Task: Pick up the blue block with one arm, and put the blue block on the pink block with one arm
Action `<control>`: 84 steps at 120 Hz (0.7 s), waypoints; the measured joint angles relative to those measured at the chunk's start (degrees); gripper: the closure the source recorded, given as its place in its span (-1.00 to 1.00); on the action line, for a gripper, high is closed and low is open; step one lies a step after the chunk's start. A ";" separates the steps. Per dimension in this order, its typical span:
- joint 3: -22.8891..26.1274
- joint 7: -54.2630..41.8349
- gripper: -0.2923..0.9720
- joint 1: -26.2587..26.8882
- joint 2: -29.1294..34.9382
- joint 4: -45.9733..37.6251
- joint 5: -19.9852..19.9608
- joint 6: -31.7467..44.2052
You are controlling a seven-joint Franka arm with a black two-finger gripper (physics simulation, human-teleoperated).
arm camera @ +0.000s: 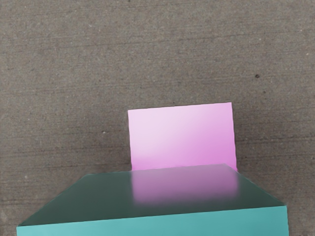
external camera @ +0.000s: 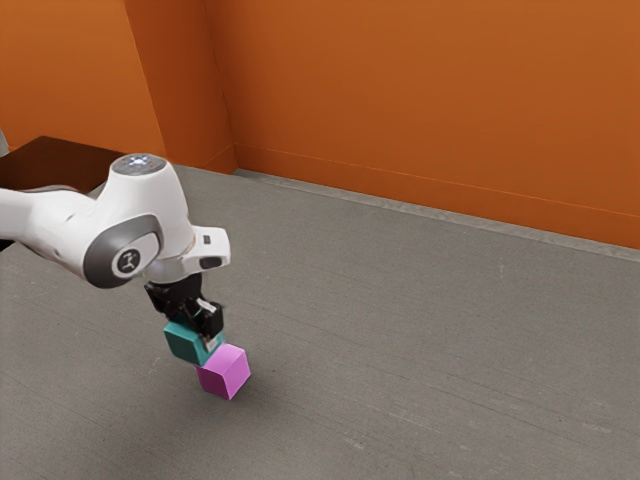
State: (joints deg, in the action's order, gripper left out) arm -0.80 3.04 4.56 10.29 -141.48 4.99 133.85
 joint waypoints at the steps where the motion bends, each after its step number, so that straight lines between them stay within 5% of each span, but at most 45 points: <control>1: -0.04 -0.01 -0.06 0.01 0.03 -0.03 0.00 -0.02; 84: -0.09 0.28 -0.06 0.01 -4.08 2.81 -0.22 0.71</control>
State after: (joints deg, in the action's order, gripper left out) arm -0.89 3.32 4.56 6.22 -138.67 4.77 134.56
